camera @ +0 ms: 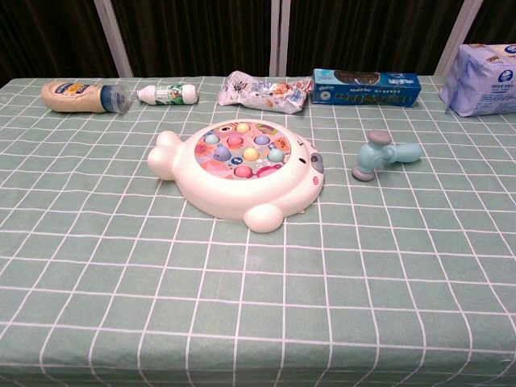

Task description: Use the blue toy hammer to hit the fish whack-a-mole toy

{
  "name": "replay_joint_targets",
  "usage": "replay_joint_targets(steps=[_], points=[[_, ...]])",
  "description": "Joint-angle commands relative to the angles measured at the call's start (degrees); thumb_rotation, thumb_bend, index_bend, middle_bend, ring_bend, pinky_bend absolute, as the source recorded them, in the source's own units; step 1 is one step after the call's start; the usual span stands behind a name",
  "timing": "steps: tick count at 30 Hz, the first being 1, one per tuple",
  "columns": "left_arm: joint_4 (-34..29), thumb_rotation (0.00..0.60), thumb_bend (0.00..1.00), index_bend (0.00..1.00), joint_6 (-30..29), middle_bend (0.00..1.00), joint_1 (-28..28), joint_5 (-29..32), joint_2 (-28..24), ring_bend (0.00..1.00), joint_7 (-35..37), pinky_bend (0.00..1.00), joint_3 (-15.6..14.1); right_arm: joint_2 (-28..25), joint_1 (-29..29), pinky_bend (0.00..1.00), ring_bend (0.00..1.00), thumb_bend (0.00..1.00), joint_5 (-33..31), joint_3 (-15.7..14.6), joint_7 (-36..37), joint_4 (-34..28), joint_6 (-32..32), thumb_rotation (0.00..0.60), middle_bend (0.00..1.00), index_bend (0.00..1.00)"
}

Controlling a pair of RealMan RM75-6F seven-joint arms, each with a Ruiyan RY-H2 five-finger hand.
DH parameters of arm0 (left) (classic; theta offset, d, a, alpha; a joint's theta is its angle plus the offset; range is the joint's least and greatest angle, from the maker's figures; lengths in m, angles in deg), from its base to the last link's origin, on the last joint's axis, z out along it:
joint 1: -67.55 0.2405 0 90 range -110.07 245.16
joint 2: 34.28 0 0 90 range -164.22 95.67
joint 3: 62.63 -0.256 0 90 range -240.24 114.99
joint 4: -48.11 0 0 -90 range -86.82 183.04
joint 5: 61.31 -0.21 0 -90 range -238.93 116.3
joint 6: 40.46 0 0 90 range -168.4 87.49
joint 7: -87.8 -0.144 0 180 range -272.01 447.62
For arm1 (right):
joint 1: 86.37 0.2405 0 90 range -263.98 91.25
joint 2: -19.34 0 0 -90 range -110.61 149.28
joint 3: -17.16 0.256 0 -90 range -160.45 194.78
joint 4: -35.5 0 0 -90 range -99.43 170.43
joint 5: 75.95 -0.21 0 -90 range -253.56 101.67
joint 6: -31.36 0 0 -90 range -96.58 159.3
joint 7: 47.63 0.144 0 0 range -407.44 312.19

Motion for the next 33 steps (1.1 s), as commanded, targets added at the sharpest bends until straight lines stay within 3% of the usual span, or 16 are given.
replay_joint_targets(steps=[1,11,20,27,33], points=[[0.0,0.6,0.0,0.15,0.18,0.09,-0.08,0.13,0.04,0.0,-0.05,0.0,0.12,0.19,0.01,0.04,0.01,0.27,-0.04,0.18,0.37,0.34,0.37,0.6,0.12,0.07],[0.24,0.6,0.0,0.15,0.45,0.09,-0.48,-0.13,0.15,0.0,0.02,0.0,0.58,-0.2,0.99,0.04,0.01,0.27,0.52,0.89,-0.08,-0.1,2.4,0.6,0.13,0.06],[0.85,0.6,0.0,0.15,1.45,0.09,-1.22,0.02,0.51,0.0,0.33,0.0,0.97,-0.12,10.53,0.04,0.01,0.21,-4.29,5.73,-2.03,-0.37,15.68,0.6,0.16,0.07],[1.02,0.6,0.0,0.15,2.25,0.09,-1.47,0.66,0.53,0.0,0.5,0.0,1.12,8.18,22.46,0.08,0.06,0.16,-12.04,9.85,-0.77,11.06,32.46,0.6,0.23,0.16],[1.01,0.6,0.0,0.15,3.14,0.09,-1.94,1.02,0.56,0.0,0.3,0.0,1.25,16.93,29.22,0.08,0.11,0.16,-14.26,11.07,1.95,21.39,40.17,0.6,0.28,0.23]])
